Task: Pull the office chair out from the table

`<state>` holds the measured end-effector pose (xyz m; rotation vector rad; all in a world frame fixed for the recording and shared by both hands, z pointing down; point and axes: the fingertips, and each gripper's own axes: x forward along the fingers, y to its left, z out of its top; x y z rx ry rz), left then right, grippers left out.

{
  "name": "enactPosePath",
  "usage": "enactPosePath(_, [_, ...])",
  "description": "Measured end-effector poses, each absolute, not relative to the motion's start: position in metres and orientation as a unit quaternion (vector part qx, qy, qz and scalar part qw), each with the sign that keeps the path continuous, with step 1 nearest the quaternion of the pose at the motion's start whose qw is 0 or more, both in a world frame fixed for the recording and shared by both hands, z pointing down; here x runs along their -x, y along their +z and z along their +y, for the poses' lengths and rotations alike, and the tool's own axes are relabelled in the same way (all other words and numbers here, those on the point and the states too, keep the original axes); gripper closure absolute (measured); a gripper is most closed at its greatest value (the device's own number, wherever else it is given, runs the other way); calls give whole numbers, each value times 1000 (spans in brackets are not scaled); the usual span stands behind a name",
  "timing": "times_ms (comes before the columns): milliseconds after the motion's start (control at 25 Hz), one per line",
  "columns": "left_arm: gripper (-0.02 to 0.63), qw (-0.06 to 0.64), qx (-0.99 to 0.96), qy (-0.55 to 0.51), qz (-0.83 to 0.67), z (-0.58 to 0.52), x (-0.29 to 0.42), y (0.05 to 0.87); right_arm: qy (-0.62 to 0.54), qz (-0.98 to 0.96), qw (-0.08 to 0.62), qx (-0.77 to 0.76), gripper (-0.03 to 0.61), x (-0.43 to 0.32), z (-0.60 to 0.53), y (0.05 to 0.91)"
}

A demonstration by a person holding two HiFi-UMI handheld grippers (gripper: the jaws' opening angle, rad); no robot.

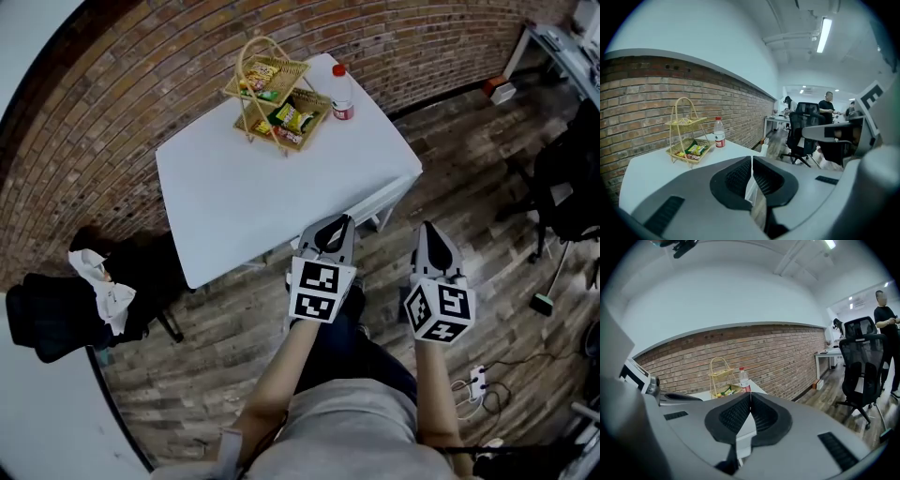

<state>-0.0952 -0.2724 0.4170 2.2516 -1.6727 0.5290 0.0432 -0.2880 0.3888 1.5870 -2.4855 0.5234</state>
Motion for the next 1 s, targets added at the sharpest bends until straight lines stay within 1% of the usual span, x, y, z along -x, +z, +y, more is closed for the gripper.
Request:
enactPosePath(280, [594, 134, -803, 256, -521, -312, 90, 443, 166, -827, 103, -526, 563, -40, -324, 399])
enactPosePath(480, [585, 155, -813, 303, -472, -331, 83, 471, 186, -817, 124, -532, 563, -42, -342, 421])
enactPosePath(560, [503, 171, -818, 319, -447, -335, 77, 483, 193, -813, 129, -534, 563, -43, -347, 428])
enactPosePath(600, [485, 177, -818, 329, -437, -337, 75, 488, 195, -812, 130, -535, 563, -43, -349, 430])
enactPosePath(800, [456, 174, -814, 392, -392, -341, 67, 513, 205, -807, 133, -538, 563, -44, -359, 438])
enactPosePath(920, [425, 186, -817, 404, -366, -343, 62, 526, 213, -803, 129, -541, 563, -44, -365, 441])
enactPosePath(1000, [422, 197, -814, 414, -356, -344, 60, 534, 218, -800, 128, -544, 563, -46, -368, 442])
